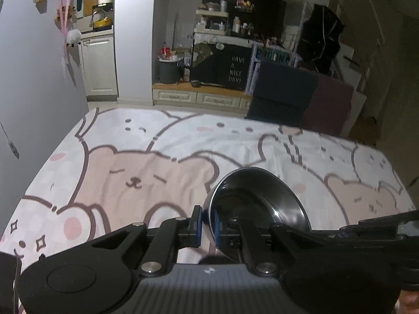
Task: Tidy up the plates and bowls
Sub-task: 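Lift the steel bowl with both tools and carry it toward the trays, then lower the steel bowl into the dark metal trays with both tools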
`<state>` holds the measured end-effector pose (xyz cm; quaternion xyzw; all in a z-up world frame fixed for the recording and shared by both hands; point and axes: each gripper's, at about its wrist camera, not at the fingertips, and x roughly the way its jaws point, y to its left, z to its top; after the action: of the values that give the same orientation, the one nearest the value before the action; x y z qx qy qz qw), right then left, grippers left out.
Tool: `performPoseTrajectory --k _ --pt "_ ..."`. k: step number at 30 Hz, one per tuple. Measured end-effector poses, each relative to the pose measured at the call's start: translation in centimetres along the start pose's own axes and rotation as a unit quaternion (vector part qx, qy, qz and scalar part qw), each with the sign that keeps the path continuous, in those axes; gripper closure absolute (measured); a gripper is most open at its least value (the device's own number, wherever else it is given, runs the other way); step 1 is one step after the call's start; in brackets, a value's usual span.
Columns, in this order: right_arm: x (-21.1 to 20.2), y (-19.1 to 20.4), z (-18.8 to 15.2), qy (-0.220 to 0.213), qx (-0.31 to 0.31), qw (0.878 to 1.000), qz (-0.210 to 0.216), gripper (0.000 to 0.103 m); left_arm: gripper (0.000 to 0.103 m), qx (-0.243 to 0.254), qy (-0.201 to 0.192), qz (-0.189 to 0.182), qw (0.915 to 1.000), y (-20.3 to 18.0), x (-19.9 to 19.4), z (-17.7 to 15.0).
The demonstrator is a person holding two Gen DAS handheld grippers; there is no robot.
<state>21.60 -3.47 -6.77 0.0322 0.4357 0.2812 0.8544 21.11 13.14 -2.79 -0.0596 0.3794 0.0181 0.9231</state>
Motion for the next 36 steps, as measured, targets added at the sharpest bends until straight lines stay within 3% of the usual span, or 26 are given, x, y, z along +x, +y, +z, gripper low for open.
performPoseTrajectory --k 11,20,36 --pt "-0.4 0.7 -3.6 0.049 -0.008 0.999 -0.013 0.094 0.094 0.032 0.038 -0.014 0.9987 -1.1 0.6 -2.9" --pt "1.0 -0.1 -6.2 0.090 -0.006 0.996 0.002 0.093 0.094 0.059 0.077 -0.008 0.9952 -1.8 2.7 -4.7" --pt "4.0 -0.6 -6.2 0.126 -0.005 0.992 0.010 0.093 0.094 0.054 0.118 0.005 0.9915 -1.4 5.7 -5.3"
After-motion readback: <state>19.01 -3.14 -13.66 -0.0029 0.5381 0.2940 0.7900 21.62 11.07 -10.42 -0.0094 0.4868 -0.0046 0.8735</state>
